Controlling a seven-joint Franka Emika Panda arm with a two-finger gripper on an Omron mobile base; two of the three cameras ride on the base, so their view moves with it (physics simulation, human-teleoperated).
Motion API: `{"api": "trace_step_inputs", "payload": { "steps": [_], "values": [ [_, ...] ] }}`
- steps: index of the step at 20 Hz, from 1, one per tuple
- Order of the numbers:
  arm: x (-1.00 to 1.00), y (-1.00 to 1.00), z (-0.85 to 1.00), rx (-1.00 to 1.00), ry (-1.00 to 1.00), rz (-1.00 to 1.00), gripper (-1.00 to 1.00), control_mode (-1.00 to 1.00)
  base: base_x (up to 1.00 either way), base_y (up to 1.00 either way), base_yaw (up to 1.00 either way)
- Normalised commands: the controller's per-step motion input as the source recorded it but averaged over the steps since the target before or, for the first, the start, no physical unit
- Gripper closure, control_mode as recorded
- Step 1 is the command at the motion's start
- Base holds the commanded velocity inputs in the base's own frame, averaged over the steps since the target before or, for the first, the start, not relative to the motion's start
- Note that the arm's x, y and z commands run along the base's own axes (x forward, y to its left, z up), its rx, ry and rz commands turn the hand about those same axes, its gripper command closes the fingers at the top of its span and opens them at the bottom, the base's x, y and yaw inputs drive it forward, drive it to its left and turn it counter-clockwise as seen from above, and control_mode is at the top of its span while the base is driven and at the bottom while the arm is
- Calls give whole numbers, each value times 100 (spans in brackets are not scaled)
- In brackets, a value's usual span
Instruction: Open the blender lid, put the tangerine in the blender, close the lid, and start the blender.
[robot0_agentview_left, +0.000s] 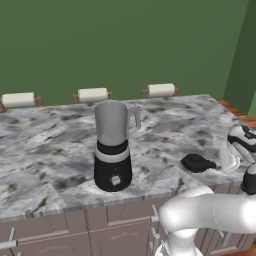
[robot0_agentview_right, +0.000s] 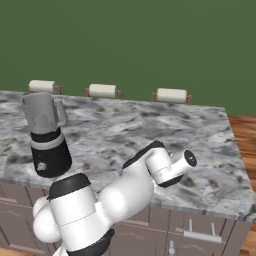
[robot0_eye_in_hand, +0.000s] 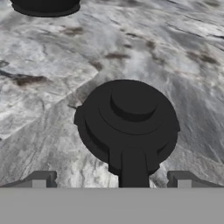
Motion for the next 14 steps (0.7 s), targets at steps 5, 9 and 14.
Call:
{"api": "trace_step_inputs", "payload": {
  "steps": [5, 9, 14],
  "values": [
    [20, 0, -31, 0, 0, 2, -100, -100, 0, 0, 0],
    [26, -1, -21, 0, 0, 2, -100, -100, 0, 0, 0],
    [16, -2, -10, 0, -1, 4, -100, -100, 0, 0, 0]
  ]
}}
